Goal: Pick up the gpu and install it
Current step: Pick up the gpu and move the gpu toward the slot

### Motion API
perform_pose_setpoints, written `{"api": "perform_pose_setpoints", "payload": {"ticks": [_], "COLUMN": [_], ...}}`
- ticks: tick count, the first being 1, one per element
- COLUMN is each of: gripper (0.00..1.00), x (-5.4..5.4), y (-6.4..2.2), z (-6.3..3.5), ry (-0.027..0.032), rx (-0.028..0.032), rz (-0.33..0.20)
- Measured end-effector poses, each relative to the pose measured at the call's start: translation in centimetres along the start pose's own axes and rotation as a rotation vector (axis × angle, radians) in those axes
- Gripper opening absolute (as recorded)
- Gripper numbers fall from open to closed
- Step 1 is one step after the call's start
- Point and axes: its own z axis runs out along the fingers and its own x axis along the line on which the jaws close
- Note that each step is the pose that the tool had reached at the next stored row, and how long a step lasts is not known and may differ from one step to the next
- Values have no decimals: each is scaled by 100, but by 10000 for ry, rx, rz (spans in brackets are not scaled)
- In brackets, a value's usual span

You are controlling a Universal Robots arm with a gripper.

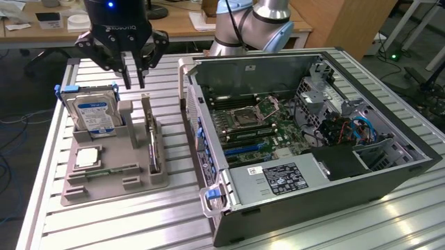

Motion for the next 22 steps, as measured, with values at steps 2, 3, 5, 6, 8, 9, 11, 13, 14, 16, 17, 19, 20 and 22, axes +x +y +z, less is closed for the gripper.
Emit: {"api": "perform_pose_setpoints", "payload": {"ticks": [2, 3, 5, 6, 8, 9, 11, 13, 14, 16, 17, 19, 20, 22], "gripper": [35, 41, 47, 53, 58, 64, 71, 71, 71, 71, 71, 71, 71, 71], "x": [0, 0, 1, 1, 1, -1, -4, -7, -9, -11, -11, -10, -10, -10], "y": [0, -1, -1, -1, -1, -2, -4, -33, -60, -100, -107, -109, -109, -110], "z": [6, 9, 19, 24, 42, 55, 79, 105, 122, 157, 175, 207, 212, 223], "ry": [-1, 2, 15, 31, 76, 86, 94, 99, 98, 96, 95, 96, 90, 76], "rx": [11, 21, 25, 26, 25, 22, 18, 18, 17, 16, 16, 21, 41, 113], "rz": [-1, -2, -33, -89, -311, -444, -643, -702, -704, -703, -705, -714, -718, -721]}}
